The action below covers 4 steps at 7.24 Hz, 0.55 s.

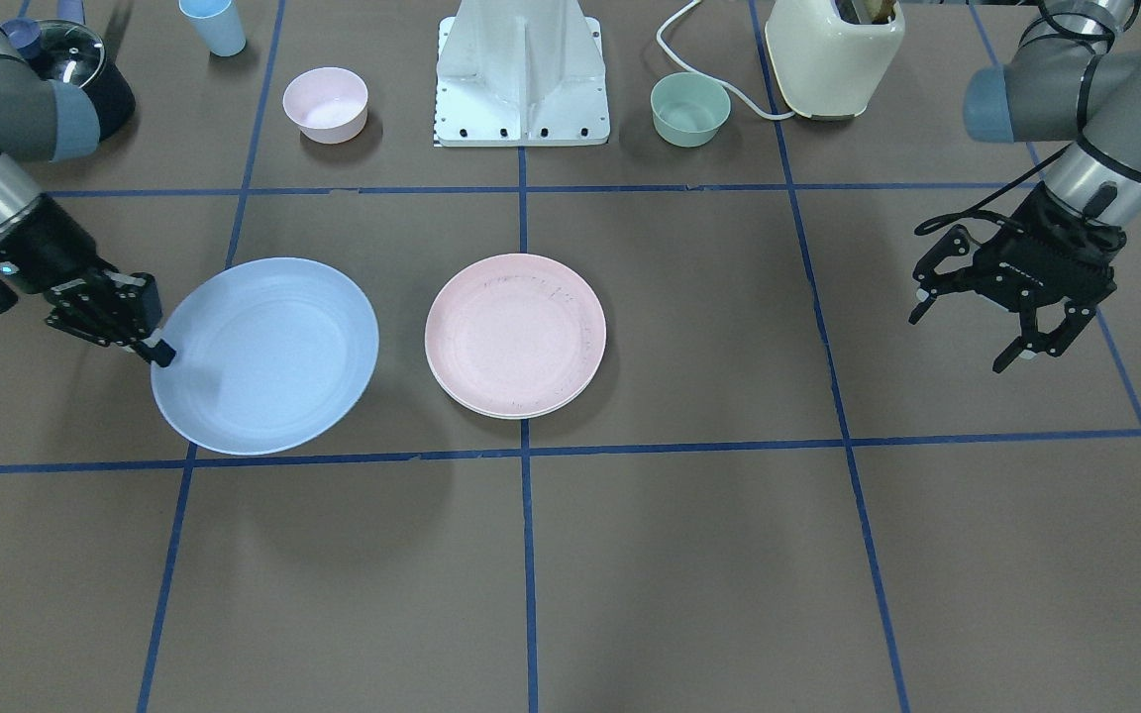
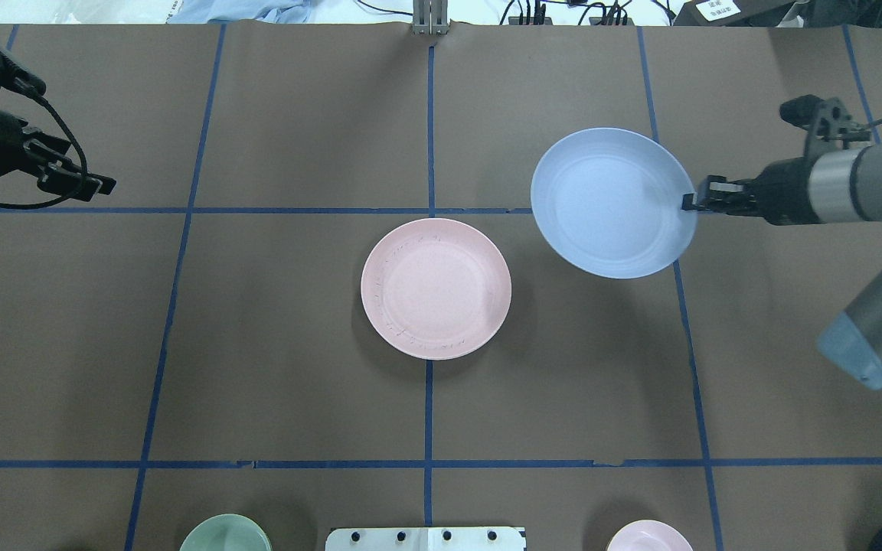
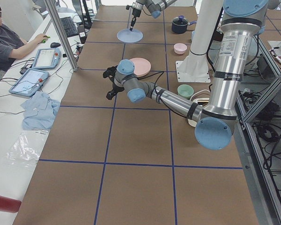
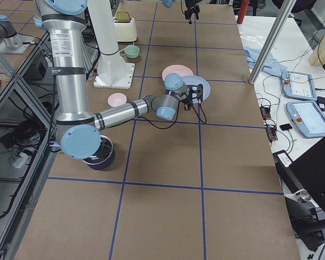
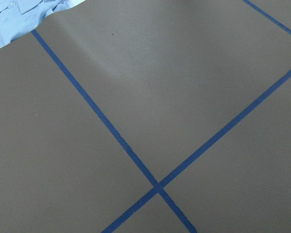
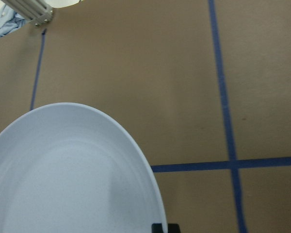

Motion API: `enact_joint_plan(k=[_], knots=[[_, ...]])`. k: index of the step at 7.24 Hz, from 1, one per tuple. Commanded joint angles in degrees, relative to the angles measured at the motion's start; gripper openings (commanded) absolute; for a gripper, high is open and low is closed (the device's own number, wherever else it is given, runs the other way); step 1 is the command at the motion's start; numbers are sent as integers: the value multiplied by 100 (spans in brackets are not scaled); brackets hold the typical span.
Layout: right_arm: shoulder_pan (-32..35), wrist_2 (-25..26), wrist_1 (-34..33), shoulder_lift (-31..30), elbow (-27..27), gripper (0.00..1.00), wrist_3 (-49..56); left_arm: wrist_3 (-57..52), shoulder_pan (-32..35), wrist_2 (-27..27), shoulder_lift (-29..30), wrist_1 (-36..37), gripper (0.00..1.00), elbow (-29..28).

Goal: Stack three plates with pink and blue
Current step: 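Carry the light blue plate over the pink plate with the right gripper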

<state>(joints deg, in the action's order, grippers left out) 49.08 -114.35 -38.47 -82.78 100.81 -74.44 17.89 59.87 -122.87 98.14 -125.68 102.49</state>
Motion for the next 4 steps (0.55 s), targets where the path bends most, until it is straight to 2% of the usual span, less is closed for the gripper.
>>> enact_joint_plan(k=[1, 3, 4], knots=[[-1045, 1120, -1014, 987, 9, 0, -528, 22, -19, 0, 20, 0, 100, -36], [-1775, 1833, -2003, 1570, -17, 0, -790, 30, -19, 0, 47, 0, 100, -71], [-2057, 2150, -2093, 1642, -43, 0, -853, 100, -28, 9, 56, 0, 100, -71]])
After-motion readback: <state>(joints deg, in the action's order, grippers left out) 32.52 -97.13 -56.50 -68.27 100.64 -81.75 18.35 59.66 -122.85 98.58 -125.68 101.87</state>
